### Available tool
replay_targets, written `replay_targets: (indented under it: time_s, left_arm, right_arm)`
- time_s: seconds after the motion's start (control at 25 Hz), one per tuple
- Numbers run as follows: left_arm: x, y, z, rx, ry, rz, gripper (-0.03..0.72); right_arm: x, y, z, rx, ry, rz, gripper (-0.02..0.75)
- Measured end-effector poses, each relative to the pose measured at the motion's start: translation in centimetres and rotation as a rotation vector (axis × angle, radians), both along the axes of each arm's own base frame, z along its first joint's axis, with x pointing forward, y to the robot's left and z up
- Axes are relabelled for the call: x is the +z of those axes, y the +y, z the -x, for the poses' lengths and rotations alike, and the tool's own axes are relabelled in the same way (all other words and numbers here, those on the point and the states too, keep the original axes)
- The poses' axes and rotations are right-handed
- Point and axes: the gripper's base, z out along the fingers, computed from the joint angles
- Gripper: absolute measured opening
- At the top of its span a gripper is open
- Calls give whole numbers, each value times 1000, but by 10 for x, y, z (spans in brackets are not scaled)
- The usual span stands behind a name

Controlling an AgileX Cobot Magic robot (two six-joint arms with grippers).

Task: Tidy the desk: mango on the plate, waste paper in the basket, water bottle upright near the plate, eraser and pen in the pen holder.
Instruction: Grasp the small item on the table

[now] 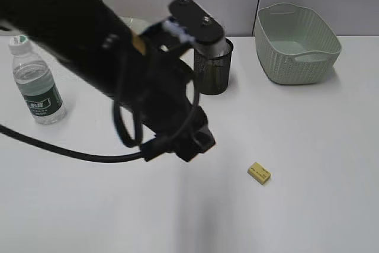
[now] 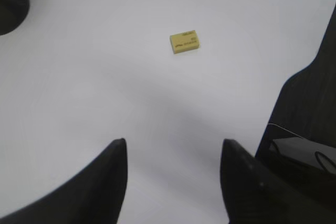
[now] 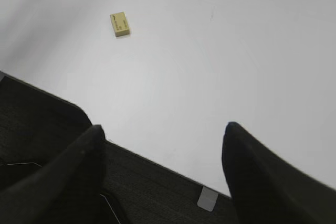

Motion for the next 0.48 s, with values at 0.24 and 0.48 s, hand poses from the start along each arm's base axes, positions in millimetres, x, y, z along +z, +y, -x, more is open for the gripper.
replay_targets:
  time_s: [0.24, 0.48]
  left_arm:
    - [-33, -49, -8, -158, -8, -75, 455]
    - [-56, -84, -29, -77, 68, -65, 539]
  right_arm:
    - [0, 0, 0, -5, -1, -7, 542]
    - [0, 0, 0, -6, -2, -9, 541]
